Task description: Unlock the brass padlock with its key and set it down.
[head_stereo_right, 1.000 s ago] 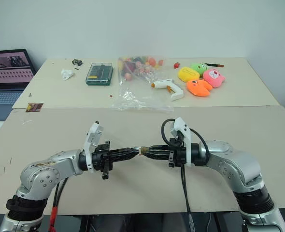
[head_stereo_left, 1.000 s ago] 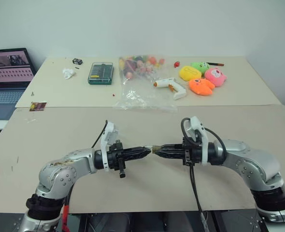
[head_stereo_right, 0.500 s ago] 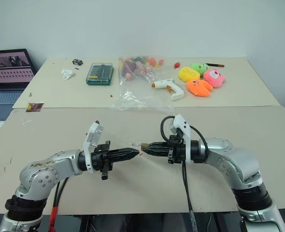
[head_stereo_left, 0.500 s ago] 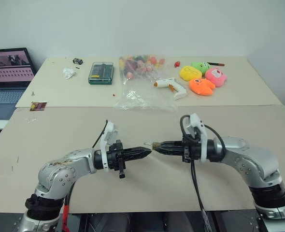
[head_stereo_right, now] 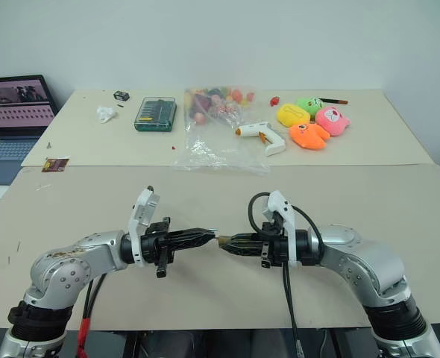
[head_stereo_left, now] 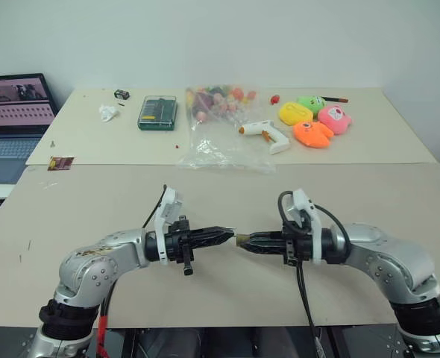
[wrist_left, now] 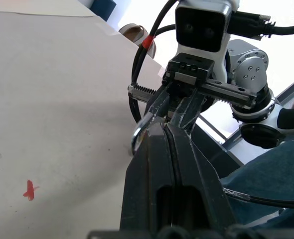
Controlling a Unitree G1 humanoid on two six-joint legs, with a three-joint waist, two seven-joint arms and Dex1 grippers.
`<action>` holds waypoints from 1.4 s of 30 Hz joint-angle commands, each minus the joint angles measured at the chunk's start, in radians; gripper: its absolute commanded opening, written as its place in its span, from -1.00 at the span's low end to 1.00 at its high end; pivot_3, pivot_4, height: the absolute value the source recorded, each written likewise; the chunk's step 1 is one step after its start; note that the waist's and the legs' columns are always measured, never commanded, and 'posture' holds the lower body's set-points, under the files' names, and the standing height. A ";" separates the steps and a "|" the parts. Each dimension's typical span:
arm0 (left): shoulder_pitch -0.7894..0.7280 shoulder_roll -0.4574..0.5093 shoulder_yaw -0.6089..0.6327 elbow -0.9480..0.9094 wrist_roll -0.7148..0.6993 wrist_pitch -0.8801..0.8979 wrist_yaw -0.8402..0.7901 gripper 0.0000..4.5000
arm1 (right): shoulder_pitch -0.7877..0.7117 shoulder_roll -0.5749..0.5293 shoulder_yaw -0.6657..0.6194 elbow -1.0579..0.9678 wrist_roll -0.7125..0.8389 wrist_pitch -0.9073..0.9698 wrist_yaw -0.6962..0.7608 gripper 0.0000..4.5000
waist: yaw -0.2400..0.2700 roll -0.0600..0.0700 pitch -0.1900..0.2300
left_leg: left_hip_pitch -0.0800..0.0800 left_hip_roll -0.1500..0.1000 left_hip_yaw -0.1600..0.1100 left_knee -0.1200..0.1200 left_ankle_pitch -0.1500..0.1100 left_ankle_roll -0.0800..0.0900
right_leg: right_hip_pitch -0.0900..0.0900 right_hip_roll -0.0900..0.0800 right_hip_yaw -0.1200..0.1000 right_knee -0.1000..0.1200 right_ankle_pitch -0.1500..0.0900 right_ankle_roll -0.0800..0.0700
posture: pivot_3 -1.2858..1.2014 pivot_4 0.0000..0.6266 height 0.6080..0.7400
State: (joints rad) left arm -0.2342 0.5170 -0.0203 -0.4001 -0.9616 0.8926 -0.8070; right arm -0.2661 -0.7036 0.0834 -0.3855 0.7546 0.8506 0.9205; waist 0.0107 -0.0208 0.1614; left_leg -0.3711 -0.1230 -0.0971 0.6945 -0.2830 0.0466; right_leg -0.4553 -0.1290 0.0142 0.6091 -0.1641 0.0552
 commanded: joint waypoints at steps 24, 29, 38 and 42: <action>0.094 0.117 0.025 -0.071 0.550 -0.721 -0.105 1.00 | -0.496 -0.060 0.266 0.455 -0.003 0.515 0.195 -0.96 | 0.000 0.000 0.000 | -0.007 0.001 -0.001 0.000 -0.003 0.002 | -0.003 -0.001 -0.002 -0.007 0.001 0.000 | 0.03 -0.52 1.00; 0.188 0.078 -0.002 -0.153 0.571 -0.694 -0.025 1.00 | -0.532 -0.066 0.387 0.547 -0.124 0.450 0.215 -0.96 | -0.007 0.000 0.000 | -0.009 0.001 0.000 0.000 -0.003 0.002 | -0.004 -0.001 -0.003 -0.011 0.001 0.000 | 0.03 -0.52 1.00; 0.205 0.046 -0.072 -0.162 0.588 -0.629 0.029 1.00 | -0.563 -0.177 0.400 0.699 -0.263 0.271 0.353 0.37 | 0.004 0.000 0.000 | -0.004 0.001 0.000 0.000 -0.003 0.002 | 0.001 0.000 -0.003 -0.010 0.002 0.001 | 0.03 -0.52 1.00; 0.168 0.036 -0.054 -0.109 0.540 -0.541 0.046 1.00 | -0.565 -0.300 0.367 0.838 -0.350 0.057 0.478 0.97 | 0.009 0.000 0.000 | -0.004 0.000 0.000 0.001 -0.003 0.002 | 0.001 0.000 -0.003 -0.010 0.002 0.001 | 0.03 -0.52 1.00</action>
State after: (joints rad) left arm -0.0455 0.5573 -0.0924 -0.5101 -0.3953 0.3204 -0.7729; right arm -0.8268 -0.9717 0.4886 0.4139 0.4486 0.9881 1.3590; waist 0.0196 -0.0205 0.1615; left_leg -0.3749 -0.1229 -0.0973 0.6951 -0.2858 0.0481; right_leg -0.4548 -0.1293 0.0111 0.5993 -0.1623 0.0567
